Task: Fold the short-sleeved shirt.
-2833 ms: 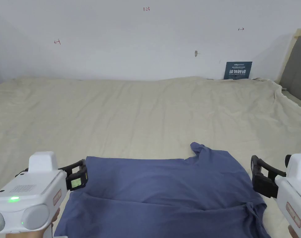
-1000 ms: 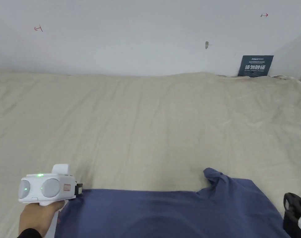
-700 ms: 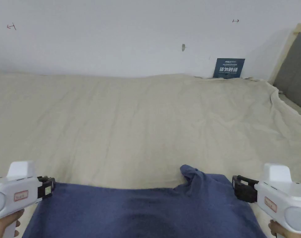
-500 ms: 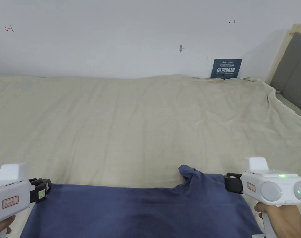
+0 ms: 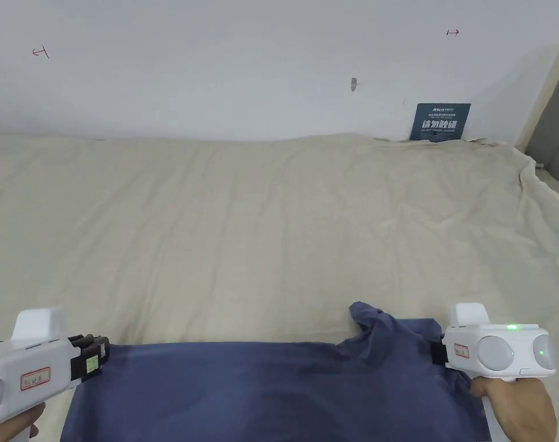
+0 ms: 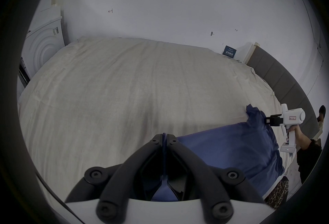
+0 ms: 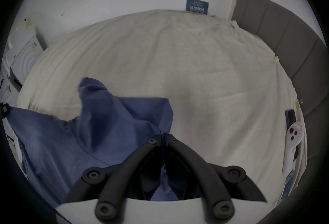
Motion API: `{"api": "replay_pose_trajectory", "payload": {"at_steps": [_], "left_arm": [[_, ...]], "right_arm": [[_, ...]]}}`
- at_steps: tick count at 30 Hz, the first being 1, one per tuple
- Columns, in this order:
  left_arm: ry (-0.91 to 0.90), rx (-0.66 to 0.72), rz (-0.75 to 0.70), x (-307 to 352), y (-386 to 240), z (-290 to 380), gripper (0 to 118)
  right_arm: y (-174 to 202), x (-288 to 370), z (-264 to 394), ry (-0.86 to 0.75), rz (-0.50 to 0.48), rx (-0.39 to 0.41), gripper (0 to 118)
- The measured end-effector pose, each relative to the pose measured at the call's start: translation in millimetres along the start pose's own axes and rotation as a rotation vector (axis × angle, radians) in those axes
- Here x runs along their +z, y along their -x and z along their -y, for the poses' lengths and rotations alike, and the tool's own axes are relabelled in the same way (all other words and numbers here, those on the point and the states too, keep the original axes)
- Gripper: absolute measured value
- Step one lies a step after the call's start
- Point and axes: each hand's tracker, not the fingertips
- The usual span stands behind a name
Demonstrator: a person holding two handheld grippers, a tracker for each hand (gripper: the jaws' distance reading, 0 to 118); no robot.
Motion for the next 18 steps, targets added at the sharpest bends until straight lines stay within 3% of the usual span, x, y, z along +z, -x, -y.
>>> {"api": "replay_pose_trajectory", "payload": {"at_steps": [3, 7, 9, 18], "left_arm": [[-0.009, 0.004, -0.018, 4.2, 2.4, 5.0, 1], [-0.016, 0.029, -0.041, 15.1, 7.0, 12.5, 1], [-0.02, 0.04, -0.051, 24.0, 9.0, 17.7, 1], [-0.015, 0.045, -0.076, 78.4, 16.4, 62.0, 1]], "right_arm": [[5.0, 45.7, 4.0, -0.079, -0.024, 0.021, 2], [3.7, 114.5, 16.6, -0.177, -0.082, -0.016, 2], [-14.6, 134.1, 26.0, -0.216, -0.11, -0.033, 2], [-31.5, 226.9, 106.3, -0.269, -0.182, -0.099, 2]]}}
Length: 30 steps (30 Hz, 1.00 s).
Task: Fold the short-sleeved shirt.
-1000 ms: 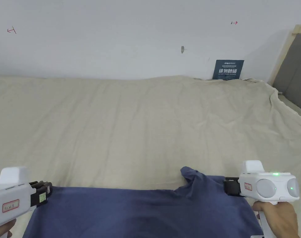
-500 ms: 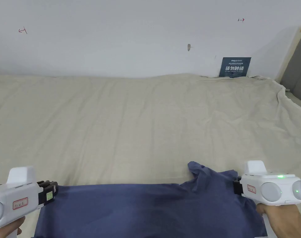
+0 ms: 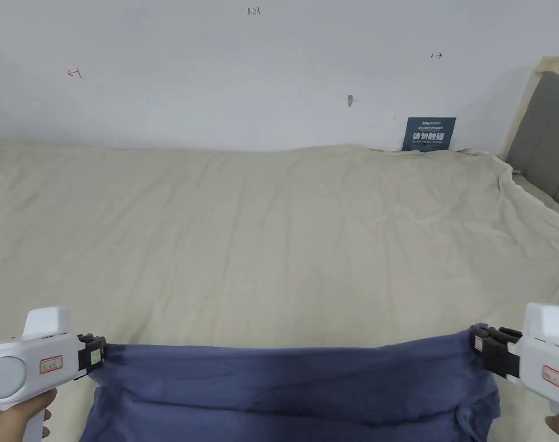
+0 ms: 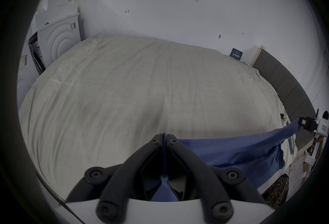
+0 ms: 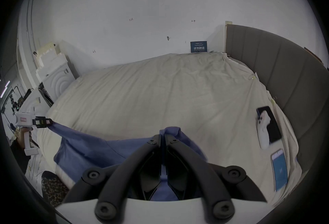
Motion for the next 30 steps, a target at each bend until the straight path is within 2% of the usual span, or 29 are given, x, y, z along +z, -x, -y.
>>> {"api": "replay_pose_trajectory", "payload": {"at_steps": [7, 15, 19, 25, 26, 27, 28, 29, 30], "left_arm": [[0.059, 0.005, -0.009, 18.5, 10.0, 51.3, 1], [0.153, 0.0, -0.054, -3.6, 26.6, 116.9, 1], [0.184, 0.01, -0.073, -10.8, 29.8, 139.2, 1], [0.202, 0.06, -0.089, -13.8, 28.6, 147.9, 1], [0.207, 0.071, -0.082, -13.4, 29.3, 144.7, 6], [0.218, 0.093, -0.064, -12.5, 30.0, 141.6, 14], [0.223, 0.114, -0.033, -10.5, 29.8, 138.4, 28], [0.224, 0.133, -0.023, -3.3, 27.9, 134.3, 56], [0.194, 0.139, -0.011, 3.4, 25.8, 131.7, 76]], "right_arm": [[-3.3, 26.8, 68.0, 0.047, 0.011, -0.041, 2], [-15.9, 2.4, 140.9, 0.19, 0.097, -0.081, 2], [-19.1, -14.4, 165.2, 0.243, 0.136, -0.104, 2], [-13.6, -20.0, 168.8, 0.261, 0.166, -0.093, 2], [-13.3, -18.6, 166.3, 0.259, 0.167, -0.091, 5], [-7.9, -13.3, 162.4, 0.255, 0.165, -0.091, 14], [-6.5, -10.3, 158.2, 0.251, 0.165, -0.09, 30], [-4.0, -4.9, 151.2, 0.24, 0.17, -0.085, 59], [0.4, 2.4, 143.5, 0.202, 0.174, -0.08, 76]]}}
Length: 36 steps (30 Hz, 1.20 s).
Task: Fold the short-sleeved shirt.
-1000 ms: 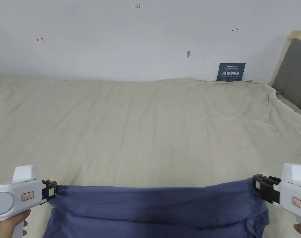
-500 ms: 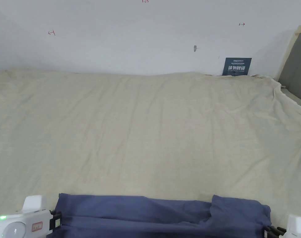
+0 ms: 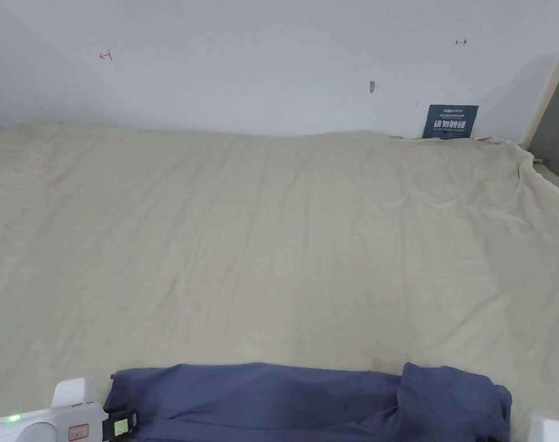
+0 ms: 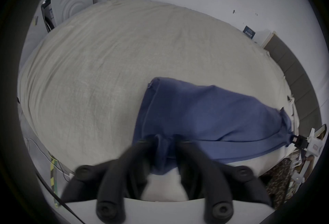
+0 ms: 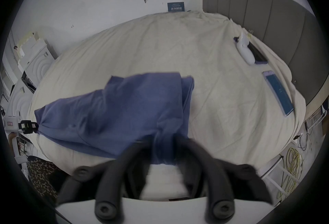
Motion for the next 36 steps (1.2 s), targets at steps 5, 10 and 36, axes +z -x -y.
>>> {"api": "replay_pose_trajectory", "payload": {"at_steps": [5, 10, 36], "left_arm": [[-0.282, -0.137, -0.041, 47.2, -31.3, -9.4, 107], [-0.538, -0.229, -0.058, 96.9, -65.4, -33.8, 107], [-0.699, -0.203, 0.036, 132.5, -92.5, -56.8, 0]], "right_arm": [[21.0, 55.4, -46.4, -0.231, -0.032, 0.02, 81], [57.8, 109.5, -84.8, -0.48, -0.026, 0.076, 81], [132.4, 139.8, -98.9, -0.724, -0.032, 0.19, 0]]}}
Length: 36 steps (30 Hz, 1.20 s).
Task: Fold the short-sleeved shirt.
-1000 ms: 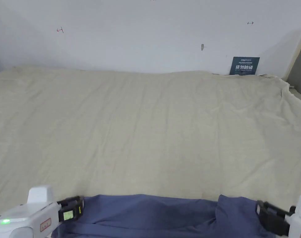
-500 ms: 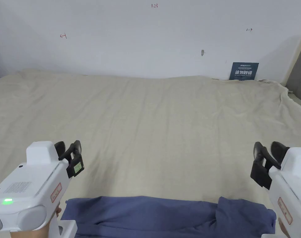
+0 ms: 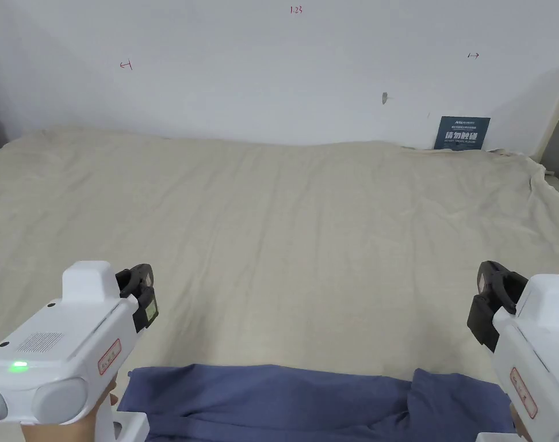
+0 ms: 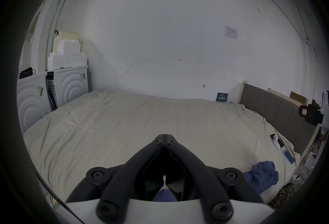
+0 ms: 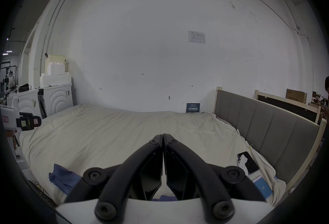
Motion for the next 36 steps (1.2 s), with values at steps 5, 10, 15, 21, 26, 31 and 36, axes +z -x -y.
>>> {"api": "replay_pose_trajectory", "payload": {"at_steps": [5, 10, 15, 21, 26, 31, 36], "left_arm": [[0.159, 0.12, 0.127, -20.3, 27.0, 3.6, 0], [0.348, 0.245, 0.236, -46.5, 67.7, 21.4, 0], [0.542, 0.337, 0.3, -70.0, 111.7, 57.2, 0], [0.702, 0.399, 0.202, -88.4, 145.9, 96.8, 18], [0.765, 0.407, 0.193, -94.4, 146.5, 120.1, 69], [0.782, 0.407, 0.239, -108.5, 150.4, 142.1, 69], [0.815, 0.382, 0.291, -122.4, 148.0, 152.6, 68]], "right_arm": [[-4.0, -5.5, 2.4, 0.018, -0.002, 0.004, 0], [-12.8, -13.4, 9.2, 0.041, 0.005, -0.002, 0], [-15.7, -18.3, 13.3, 0.066, 0.015, 0.006, 0], [-17.9, -26.4, 21.6, 0.091, 0.019, -0.02, 0], [-9.6, -30.6, 24.2, 0.115, 0.021, -0.013, 0], [-4.4, -33.9, 27.5, 0.142, 0.021, -0.001, 0], [-2.8, -34.6, 29.4, 0.156, 0.03, 0.008, 0]]}}
